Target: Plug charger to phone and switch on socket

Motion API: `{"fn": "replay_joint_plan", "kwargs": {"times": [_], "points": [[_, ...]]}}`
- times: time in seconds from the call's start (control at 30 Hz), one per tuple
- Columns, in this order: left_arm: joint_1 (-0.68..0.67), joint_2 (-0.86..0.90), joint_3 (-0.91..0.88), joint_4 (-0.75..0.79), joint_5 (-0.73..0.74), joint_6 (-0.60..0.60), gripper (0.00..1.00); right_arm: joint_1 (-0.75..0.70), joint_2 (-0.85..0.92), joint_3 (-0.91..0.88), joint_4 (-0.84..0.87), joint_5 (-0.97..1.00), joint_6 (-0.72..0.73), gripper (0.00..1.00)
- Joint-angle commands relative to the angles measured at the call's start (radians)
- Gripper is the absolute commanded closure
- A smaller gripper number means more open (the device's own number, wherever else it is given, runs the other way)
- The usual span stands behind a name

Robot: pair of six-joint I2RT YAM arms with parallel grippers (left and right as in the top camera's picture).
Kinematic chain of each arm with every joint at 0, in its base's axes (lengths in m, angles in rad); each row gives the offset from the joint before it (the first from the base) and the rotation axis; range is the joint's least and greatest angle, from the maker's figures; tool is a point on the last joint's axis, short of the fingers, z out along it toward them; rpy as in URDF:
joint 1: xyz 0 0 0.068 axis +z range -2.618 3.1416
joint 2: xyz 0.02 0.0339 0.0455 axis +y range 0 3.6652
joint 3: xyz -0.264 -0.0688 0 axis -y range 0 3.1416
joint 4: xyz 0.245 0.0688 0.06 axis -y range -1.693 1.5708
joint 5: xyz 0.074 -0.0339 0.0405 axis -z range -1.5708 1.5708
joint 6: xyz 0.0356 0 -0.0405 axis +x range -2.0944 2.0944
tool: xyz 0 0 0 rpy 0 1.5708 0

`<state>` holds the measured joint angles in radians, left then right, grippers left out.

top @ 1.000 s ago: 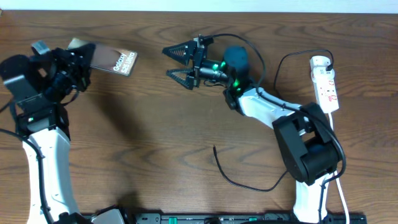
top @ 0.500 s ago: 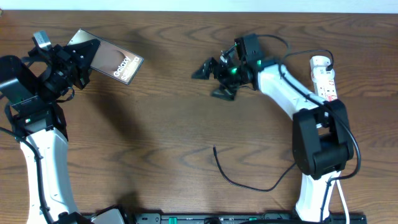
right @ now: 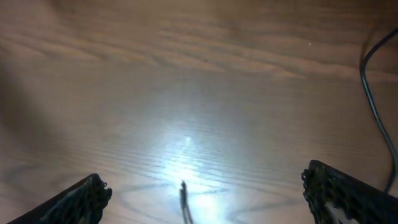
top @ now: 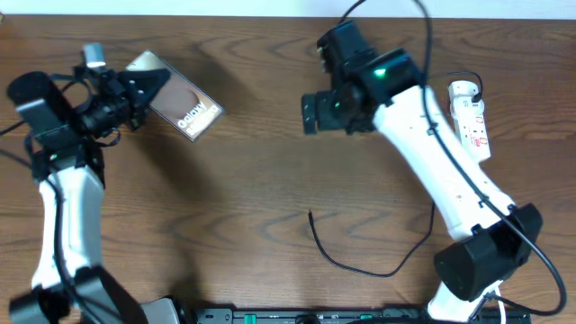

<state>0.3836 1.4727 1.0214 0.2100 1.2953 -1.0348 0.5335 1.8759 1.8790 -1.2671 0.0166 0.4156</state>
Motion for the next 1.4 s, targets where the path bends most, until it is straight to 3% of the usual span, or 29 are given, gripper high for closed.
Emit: {"fn": "replay_joint_plan", "kwargs": {"times": [0.0,0.13,0.6,0.93,1.37], "points": [[-0.03,0.075,0.023,0.011,0.187,0.087,0.93,0.064,0.023,-0.087,0.009,0.079,-0.019,0.01],[-0.055,0.15,0.023,0.061,0.278,0.118,0.93,0.106,0.023,-0.19,0.042,0.077,0.021,0.01],[-0.082,0.194,0.023,0.178,0.278,0.137,0.93,0.252,0.023,-0.531,0.185,0.006,0.173,0.01],[-0.082,0.194,0.023,0.178,0.278,0.142,0.93,0.353,0.023,-0.646,0.273,-0.008,0.273,0.05],[-0.081,0.194,0.023,0.205,0.278,0.148,0.93,0.324,0.023,-0.672,0.356,-0.016,0.288,0.17]]}}
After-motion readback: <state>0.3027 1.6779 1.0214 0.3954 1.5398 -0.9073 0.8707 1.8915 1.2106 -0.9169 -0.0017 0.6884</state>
